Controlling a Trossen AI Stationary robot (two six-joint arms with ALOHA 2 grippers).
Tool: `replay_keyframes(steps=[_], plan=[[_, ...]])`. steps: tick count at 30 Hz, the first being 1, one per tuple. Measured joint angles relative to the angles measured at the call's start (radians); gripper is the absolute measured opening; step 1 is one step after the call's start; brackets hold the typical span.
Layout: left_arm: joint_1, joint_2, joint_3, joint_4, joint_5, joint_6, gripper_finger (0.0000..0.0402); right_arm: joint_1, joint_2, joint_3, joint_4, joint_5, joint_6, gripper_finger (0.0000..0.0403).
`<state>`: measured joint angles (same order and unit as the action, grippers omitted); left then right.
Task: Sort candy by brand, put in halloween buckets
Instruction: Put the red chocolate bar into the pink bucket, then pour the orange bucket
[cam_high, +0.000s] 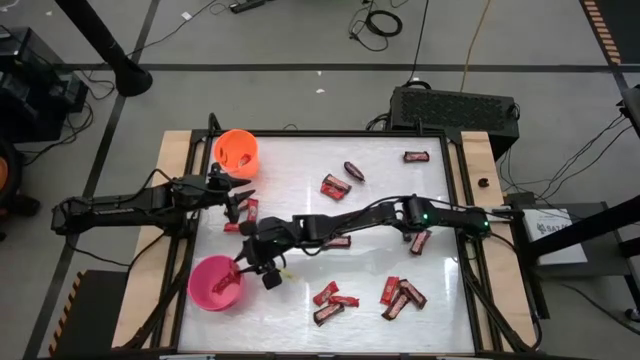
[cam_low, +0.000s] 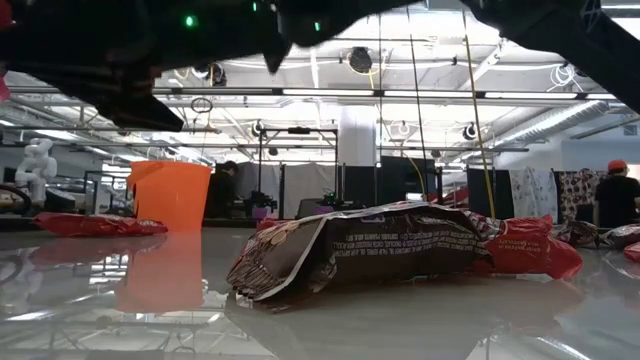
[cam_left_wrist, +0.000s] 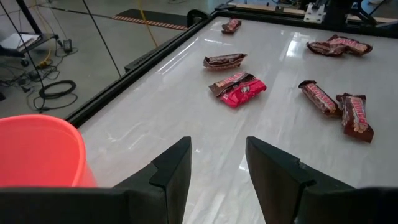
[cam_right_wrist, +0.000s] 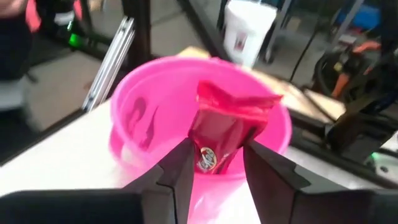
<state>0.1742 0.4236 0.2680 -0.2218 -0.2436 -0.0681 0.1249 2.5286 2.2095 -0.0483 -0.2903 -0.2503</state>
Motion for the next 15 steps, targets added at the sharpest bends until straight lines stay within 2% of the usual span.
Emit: replay_keyframes(steps=[8, 15], plan=[[0.0, 0.0, 0.0, 0.0, 0.0, -0.001, 0.0161, -0.004, -0.002, 0.145, -0.335, 0.004, -0.057, 0.013], [0.0, 0.0, 0.0, -0.005, 0.007, -0.001, 0.0161, -0.01, -0.027, 0.147, -0.438, 0.004, -0.058, 0.013]])
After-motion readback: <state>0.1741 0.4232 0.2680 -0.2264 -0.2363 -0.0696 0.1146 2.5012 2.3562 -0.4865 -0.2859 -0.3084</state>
